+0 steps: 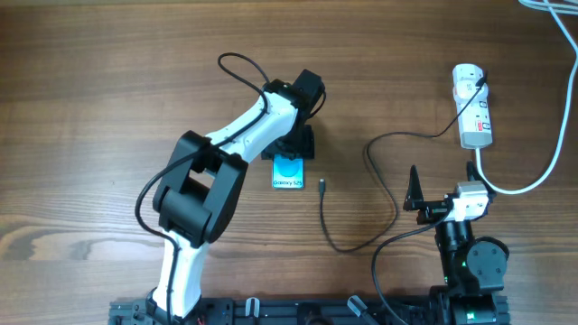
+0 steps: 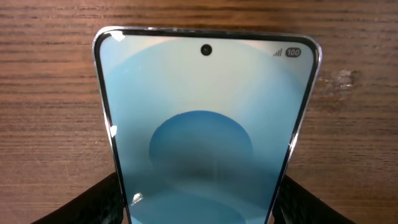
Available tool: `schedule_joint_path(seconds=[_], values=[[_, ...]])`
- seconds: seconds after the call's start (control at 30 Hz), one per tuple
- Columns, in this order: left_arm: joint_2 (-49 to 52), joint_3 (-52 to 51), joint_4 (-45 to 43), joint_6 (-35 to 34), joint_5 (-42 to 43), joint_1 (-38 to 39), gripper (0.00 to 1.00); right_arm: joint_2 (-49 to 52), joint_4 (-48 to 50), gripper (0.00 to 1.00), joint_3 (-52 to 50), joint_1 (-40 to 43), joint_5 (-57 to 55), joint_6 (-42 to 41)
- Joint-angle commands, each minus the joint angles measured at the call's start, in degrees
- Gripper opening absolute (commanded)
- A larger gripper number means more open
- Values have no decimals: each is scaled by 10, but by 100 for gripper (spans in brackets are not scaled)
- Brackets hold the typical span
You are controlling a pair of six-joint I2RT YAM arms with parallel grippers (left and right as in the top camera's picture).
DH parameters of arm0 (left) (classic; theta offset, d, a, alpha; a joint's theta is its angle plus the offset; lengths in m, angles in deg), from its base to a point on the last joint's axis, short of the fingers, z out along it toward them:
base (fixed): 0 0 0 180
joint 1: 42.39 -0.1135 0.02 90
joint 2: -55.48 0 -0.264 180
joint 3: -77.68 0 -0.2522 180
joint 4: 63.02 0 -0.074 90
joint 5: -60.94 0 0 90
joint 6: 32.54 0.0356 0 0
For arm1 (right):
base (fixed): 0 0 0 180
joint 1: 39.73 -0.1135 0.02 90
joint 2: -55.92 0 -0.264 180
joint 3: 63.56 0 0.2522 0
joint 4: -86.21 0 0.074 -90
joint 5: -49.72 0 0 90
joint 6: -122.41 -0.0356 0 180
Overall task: Plug charger to phone and switch on socket
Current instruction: 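Close the left gripper on the phone's top edge, then lift the phone upright with the left gripper and raise it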
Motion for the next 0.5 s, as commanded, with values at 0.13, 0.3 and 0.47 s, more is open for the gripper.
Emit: schedule_joint_path(seconds=[0.13, 0.3, 0.47], values=[[-3, 123, 114, -15, 75, -3, 69, -6, 3, 100, -1, 2, -2, -8], [-51, 175, 159, -14, 277, -10, 70, -6, 3, 100, -1, 2, -2, -9], [-110, 176, 155, -14, 512, -40, 70, -6, 3, 100, -1, 2, -2, -9]])
